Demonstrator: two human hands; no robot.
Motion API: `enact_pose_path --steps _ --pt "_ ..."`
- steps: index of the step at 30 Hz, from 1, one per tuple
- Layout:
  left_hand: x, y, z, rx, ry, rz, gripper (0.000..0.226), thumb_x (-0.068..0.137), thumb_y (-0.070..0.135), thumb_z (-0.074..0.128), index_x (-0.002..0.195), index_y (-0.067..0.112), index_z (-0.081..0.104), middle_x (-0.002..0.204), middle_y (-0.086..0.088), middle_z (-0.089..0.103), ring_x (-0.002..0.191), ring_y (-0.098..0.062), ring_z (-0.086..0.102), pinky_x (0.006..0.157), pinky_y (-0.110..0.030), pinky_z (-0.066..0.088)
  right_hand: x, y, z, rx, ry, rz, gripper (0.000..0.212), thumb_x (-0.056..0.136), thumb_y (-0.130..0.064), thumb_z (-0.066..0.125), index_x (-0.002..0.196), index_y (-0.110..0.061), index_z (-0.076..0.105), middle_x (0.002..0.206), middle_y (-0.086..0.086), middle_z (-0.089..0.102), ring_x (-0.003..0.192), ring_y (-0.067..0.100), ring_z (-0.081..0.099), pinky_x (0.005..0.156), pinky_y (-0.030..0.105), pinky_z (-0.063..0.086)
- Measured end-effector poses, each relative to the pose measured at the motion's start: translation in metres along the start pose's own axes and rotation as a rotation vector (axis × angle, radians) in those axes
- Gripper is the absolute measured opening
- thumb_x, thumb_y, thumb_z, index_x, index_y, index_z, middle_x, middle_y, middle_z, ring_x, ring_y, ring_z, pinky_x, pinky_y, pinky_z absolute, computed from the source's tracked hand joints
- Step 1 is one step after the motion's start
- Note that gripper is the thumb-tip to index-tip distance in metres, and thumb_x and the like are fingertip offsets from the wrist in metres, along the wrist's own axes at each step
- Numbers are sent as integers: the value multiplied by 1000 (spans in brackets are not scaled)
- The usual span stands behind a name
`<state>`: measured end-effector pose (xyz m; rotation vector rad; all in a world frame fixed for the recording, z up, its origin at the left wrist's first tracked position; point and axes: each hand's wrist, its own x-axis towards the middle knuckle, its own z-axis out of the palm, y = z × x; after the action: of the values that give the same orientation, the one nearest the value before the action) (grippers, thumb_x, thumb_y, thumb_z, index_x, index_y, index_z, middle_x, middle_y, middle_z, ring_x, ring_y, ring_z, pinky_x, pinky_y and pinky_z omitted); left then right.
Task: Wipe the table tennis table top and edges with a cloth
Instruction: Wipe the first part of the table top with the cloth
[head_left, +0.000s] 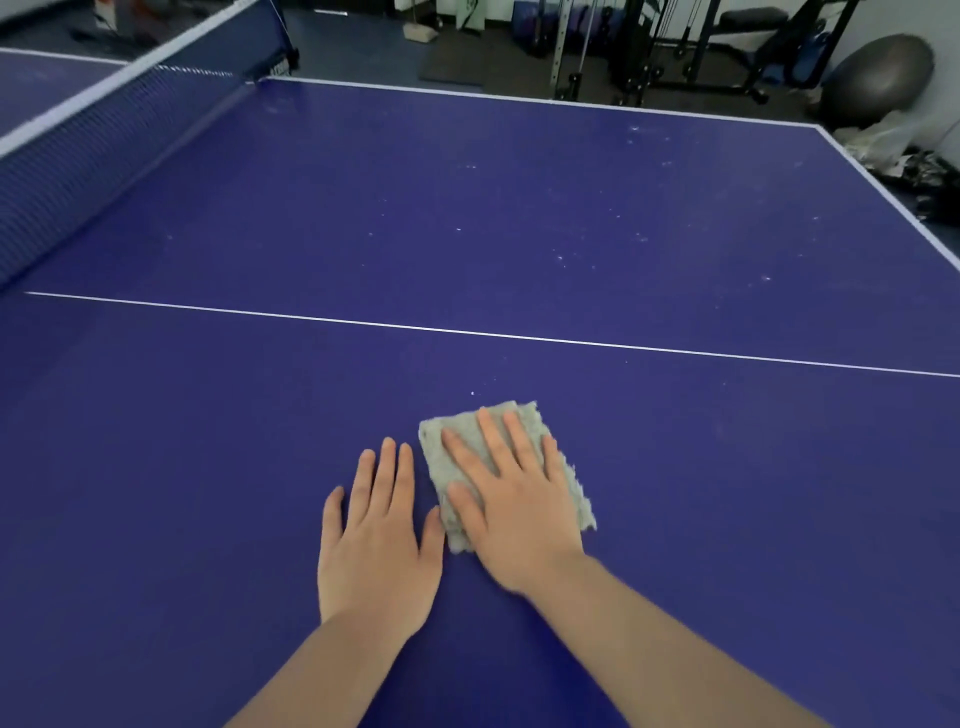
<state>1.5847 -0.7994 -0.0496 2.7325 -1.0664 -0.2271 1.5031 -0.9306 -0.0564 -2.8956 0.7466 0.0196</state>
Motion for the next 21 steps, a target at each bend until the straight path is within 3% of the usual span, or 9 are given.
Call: enact_pose_path --steps 2,4,6,10,12,14,16,18,21 --pt "12 -21 -5 22 -17 40 83 75 62 -18 151 29 -18 157 13 -23 144 -7 -23 119 -34 -8 28 16 -9 -41 -76 96 60 96 -54 -6 154 -42 -10 165 -5 -16 150 19 -22 122 48 -8" --pt "26 -40 -10 42 -12 55 80 75 64 -20 149 32 -22 157 14 -25 143 -8 -26 120 -36 -10 38 38 -18 -47 -98 299 55 101 -51 0 153 -43 -16 164 -5 -22 149 19 -24 122 49 -7" --pt "35 -49 -9 54 19 60 77 79 63 -19 150 32 -20 158 13 -21 145 -10 -23 122 -40 -8 26 45 -19 -37 -61 436 56 95 -54 -11 148 -43 -23 164 -4 -23 149 19 -25 122 48 -7" --pt "38 -49 -1 16 27 11 76 90 62 -2 154 22 0 162 6 -3 149 -14 -8 122 -44 0 12 -4 -12 3 -78 217 64 82 -59 -25 145 -45 -24 160 -7 -27 146 15 -30 121 43 -15" --pt "37 -51 0 -2 17 3 79 87 63 -4 154 20 -4 162 5 -6 149 -13 -11 121 -42 -3 38 -17 -8 -14 -81 118 63 84 -60 -23 145 -46 -24 160 -9 -28 147 15 -30 122 44 -13" --pt "39 -56 -4 -27 25 34 83 79 65 -12 151 24 -15 160 9 -17 146 -10 -21 120 -38 -9 66 -7 -11 -35 -77 191 59 92 -56 -12 149 -46 -19 163 -8 -23 149 16 -25 122 46 -8" --pt "43 -75 -13 2 5 39 83 74 66 -18 147 28 -25 155 13 -26 144 -8 -27 120 -37 -12 76 9 -14 -39 -85 391 54 101 -52 1 152 -44 -16 165 -6 -18 150 18 -22 122 48 -5" --pt "51 -105 -24 45 29 -4 79 78 69 -20 146 30 -27 155 14 -27 144 -10 -26 121 -38 -11 66 6 -13 -33 -82 515 53 99 -53 -3 147 -43 -23 165 -4 -19 150 19 -23 122 49 -5" --pt "62 -135 -31 33 80 -117 69 88 58 -13 149 27 -22 159 10 -21 146 -13 -22 122 -41 -7 59 -47 -10 -49 -85 322 60 82 -55 -22 141 -44 -28 164 -4 -22 149 19 -25 122 49 -8"
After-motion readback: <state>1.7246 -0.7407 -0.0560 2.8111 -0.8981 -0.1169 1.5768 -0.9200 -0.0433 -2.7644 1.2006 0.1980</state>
